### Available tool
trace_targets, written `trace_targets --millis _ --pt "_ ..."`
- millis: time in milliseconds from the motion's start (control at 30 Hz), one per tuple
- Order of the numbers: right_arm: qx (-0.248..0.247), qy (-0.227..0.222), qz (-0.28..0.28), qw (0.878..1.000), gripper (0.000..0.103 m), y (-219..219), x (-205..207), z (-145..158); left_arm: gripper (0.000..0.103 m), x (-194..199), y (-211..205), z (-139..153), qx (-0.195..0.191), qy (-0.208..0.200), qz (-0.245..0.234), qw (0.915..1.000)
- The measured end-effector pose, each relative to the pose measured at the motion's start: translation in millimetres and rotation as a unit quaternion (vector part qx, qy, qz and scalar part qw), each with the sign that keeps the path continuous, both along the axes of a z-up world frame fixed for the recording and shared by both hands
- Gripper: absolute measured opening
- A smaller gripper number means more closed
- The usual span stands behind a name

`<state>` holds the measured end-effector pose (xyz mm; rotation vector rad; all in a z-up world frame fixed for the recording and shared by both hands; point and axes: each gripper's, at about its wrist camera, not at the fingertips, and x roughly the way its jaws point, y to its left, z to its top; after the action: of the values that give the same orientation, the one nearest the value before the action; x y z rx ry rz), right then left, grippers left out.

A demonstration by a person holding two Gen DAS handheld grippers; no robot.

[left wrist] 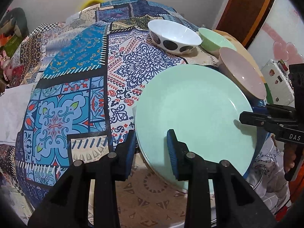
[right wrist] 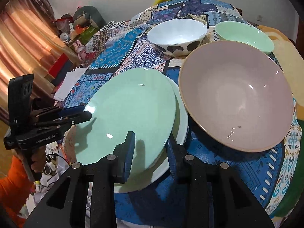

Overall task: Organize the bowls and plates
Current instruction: 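Release the mint green plate and move both tools to the pink bowl rim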

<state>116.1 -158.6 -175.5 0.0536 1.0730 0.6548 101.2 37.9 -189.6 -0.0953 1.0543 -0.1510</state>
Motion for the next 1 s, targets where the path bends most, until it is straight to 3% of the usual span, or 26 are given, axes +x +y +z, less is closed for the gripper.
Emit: trace_targets --millis 200,433,633,800,1000 --pt "-0.011 -0.012 -0.002 1.000 0.029 -3.6 -6.3 5.2 0.033 -2.3 3.2 1.9 -0.005 0.005 0.009 0.9999" --pt "-0.034 -0.054 -0.018 0.998 0.029 -13.6 -13.9 22.8 0.035 -13.4 6.4 25.2 -0.002 -0.025 0.025 0.9994" --pt "-0.026 -0.087 -0.046 0.995 0.031 -35.1 -16.0 42.7 0.046 -19.5 -7.8 58.0 -0.003 -0.068 0.022 0.9975" --pt "-0.020 -0.123 -0.080 0.989 0.035 -55.4 -13.5 58.5 0.063 -15.1 -30.5 77.2 -0.002 -0.101 0.008 0.9948" --pt "-0.027 -0.165 -0.122 0.978 0.050 -77.0 -5.5 65.1 0.069 8.7 -65.7 78.3 0.003 -0.105 -0.014 0.9943"
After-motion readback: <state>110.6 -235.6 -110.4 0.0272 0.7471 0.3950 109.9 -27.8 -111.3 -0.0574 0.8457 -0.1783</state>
